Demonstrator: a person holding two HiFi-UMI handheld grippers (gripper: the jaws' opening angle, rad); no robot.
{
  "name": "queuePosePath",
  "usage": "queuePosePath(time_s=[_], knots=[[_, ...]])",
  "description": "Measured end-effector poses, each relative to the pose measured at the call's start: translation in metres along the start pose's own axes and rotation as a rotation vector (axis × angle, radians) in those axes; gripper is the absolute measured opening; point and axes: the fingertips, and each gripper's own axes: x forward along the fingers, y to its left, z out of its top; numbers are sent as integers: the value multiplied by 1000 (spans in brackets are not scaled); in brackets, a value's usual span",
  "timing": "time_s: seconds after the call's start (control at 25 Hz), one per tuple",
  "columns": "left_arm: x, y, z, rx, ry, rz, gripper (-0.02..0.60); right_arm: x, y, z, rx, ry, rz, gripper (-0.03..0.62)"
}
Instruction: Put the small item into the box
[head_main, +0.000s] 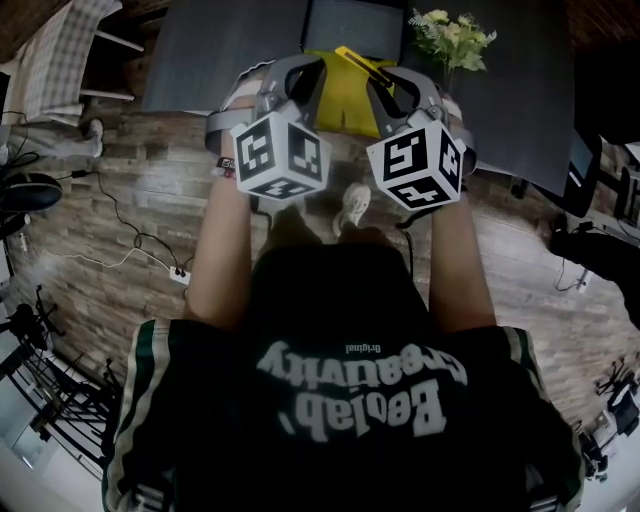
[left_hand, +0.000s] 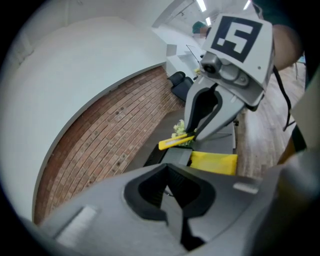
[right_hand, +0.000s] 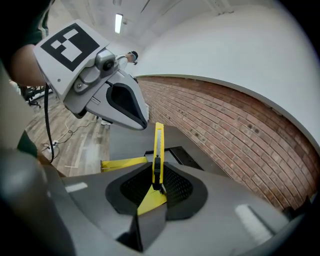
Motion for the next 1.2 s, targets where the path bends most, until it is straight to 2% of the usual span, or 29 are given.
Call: queuePosePath(time_s=[0.44,1.2], knots=[[28,1,-23,-17,-48,-78,2,26,4,-9,52,90,-18,74],[63,-23,-64,-44,-33,-177,3,66,25,-42,120,179,12,74]])
